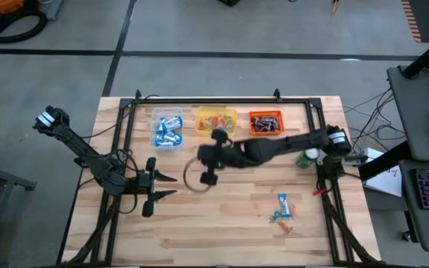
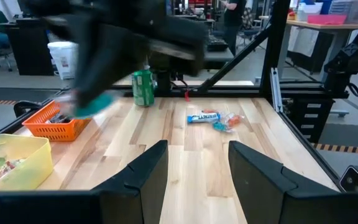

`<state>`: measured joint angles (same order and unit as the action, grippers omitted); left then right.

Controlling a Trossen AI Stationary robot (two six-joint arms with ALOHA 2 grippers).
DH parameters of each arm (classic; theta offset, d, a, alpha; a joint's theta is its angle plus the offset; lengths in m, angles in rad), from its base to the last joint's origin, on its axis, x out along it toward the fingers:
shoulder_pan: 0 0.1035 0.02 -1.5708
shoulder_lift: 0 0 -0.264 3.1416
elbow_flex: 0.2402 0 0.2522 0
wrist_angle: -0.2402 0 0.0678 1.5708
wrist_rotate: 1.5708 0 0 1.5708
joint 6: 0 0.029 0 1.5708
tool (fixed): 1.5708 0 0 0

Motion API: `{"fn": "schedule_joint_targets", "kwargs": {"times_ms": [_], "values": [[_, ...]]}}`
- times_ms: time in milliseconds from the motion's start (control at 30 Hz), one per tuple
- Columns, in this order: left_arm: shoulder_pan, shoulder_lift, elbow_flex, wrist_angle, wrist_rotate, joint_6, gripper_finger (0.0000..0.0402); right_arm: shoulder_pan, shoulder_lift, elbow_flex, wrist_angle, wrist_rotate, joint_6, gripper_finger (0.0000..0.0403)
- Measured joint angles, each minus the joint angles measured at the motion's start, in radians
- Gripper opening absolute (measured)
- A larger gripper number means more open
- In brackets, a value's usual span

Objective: Sort candy
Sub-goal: Put the blue gummy into the yellow bin, then put the white chocolate into the transparent bin

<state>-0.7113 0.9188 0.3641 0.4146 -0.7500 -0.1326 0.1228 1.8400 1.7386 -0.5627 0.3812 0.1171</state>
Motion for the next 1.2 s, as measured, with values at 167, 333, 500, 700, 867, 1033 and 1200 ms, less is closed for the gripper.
{"fn": "schedule_joint_targets", "kwargs": {"times_ms": [167, 333, 500, 700, 867, 1033, 1200], "values": [[0.000, 0.000, 0.000, -0.001, 0.000, 0.000, 0.0153, -0.133, 0.000, -0.094, 0.259, -0.203, -0.133, 0.0009], [0.000, 0.000, 0.000, -0.005, 0.000, 0.000, 0.0153, -0.266, 0.000, -0.252, 0.533, -0.348, -0.227, 0.0009], [0.000, 0.000, 0.000, -0.005, 0.000, 0.003, 0.0153, -0.389, 0.000, -0.444, 0.845, -0.357, -0.263, 0.0009], [0.000, 0.000, 0.000, -0.004, -0.001, 0.017, 0.0153, -0.537, 0.015, -0.588, 0.962, -0.287, -0.071, 0.0009], [0.000, 0.000, 0.000, -0.005, -0.001, 0.019, 0.0153, -0.586, 0.016, -0.664, 0.964, -0.284, 0.031, 0.0018], [0.000, 0.000, 0.000, -0.004, -0.001, 0.019, 0.0153, -0.586, 0.016, -0.674, 0.966, -0.285, 0.045, 0.0068], [0.000, 0.000, 0.000, -0.004, -0.001, 0.019, 0.0153, -0.583, 0.015, -0.659, 0.962, -0.285, 0.076, 0.0134]]}}
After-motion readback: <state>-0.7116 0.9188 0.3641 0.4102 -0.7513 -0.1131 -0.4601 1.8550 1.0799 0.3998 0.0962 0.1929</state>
